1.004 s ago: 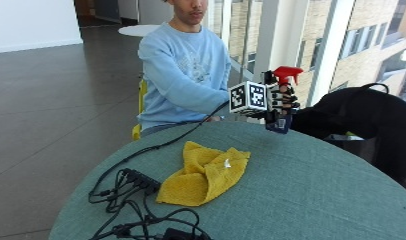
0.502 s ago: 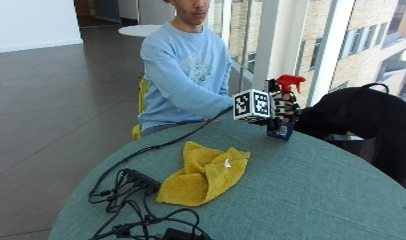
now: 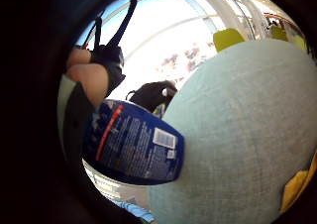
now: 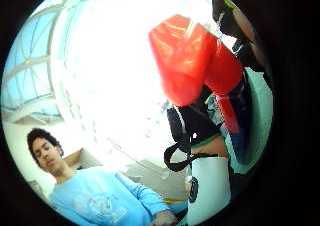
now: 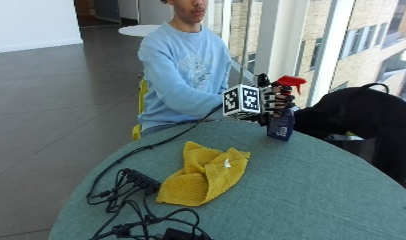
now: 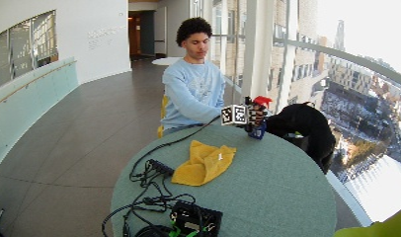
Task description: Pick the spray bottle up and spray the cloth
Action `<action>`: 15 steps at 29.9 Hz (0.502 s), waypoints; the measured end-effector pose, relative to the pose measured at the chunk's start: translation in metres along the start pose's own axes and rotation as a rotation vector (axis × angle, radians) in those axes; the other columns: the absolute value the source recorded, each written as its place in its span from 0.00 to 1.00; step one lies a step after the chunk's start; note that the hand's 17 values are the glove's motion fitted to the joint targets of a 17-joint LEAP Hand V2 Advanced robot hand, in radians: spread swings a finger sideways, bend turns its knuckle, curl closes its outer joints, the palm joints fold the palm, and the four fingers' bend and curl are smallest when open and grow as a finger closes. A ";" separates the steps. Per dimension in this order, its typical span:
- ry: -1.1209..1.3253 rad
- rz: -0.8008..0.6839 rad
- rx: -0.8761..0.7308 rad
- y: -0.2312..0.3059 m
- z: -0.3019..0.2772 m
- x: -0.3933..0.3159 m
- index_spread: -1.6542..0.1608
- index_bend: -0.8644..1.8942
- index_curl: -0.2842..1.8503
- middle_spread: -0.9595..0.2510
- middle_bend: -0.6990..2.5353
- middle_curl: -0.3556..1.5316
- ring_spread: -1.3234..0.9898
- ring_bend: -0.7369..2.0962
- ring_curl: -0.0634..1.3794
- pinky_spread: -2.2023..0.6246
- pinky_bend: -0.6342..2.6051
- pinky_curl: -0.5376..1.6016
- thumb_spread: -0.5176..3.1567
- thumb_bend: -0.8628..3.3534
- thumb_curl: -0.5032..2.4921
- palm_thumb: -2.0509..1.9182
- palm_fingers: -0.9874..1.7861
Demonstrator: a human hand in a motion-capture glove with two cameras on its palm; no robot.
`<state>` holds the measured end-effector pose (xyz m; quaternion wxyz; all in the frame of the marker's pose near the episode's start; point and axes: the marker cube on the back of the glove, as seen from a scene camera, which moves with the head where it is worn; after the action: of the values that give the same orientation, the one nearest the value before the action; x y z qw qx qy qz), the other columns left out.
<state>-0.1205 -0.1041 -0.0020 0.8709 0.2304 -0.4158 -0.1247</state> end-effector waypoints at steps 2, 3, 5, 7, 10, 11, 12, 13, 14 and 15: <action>0.039 -0.014 -0.018 0.003 -0.021 -0.003 0.76 0.33 0.27 0.72 0.33 0.43 0.53 0.43 0.31 0.82 0.27 0.43 0.42 0.20 0.33 0.70 0.68; 0.061 -0.018 -0.034 0.006 -0.032 -0.004 0.76 0.33 0.27 0.72 0.32 0.43 0.53 0.43 0.31 0.82 0.27 0.43 0.42 0.20 0.33 0.70 0.68; 0.103 -0.018 -0.081 0.015 -0.057 -0.006 0.76 0.33 0.26 0.72 0.33 0.43 0.53 0.43 0.31 0.82 0.26 0.42 0.42 0.20 0.33 0.70 0.68; 0.140 -0.011 -0.128 0.029 -0.082 -0.006 0.75 0.34 0.26 0.72 0.33 0.43 0.53 0.43 0.31 0.82 0.26 0.42 0.42 0.20 0.33 0.70 0.67; 0.199 -0.004 -0.169 0.057 -0.121 -0.007 0.74 0.34 0.25 0.72 0.33 0.43 0.53 0.42 0.31 0.82 0.26 0.42 0.43 0.20 0.32 0.70 0.66; 0.219 -0.001 -0.175 0.067 -0.134 -0.007 0.74 0.34 0.25 0.72 0.33 0.43 0.54 0.42 0.31 0.83 0.26 0.42 0.43 0.20 0.32 0.70 0.66; 0.237 0.003 -0.179 0.077 -0.146 -0.007 0.74 0.34 0.25 0.72 0.33 0.43 0.54 0.42 0.31 0.83 0.26 0.42 0.43 0.20 0.32 0.70 0.65; 0.253 0.009 -0.183 0.087 -0.157 -0.007 0.74 0.34 0.25 0.72 0.33 0.43 0.54 0.42 0.31 0.83 0.26 0.42 0.43 0.20 0.32 0.70 0.65; 0.268 0.015 -0.186 0.098 -0.168 -0.008 0.74 0.34 0.25 0.72 0.33 0.43 0.54 0.42 0.31 0.83 0.25 0.42 0.43 0.20 0.32 0.70 0.65; 0.284 0.022 -0.189 0.108 -0.177 -0.008 0.74 0.35 0.25 0.72 0.33 0.43 0.54 0.42 0.30 0.83 0.25 0.42 0.43 0.20 0.32 0.70 0.65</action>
<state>0.0157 0.0455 -0.0498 0.9400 0.1584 -0.2773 -0.1198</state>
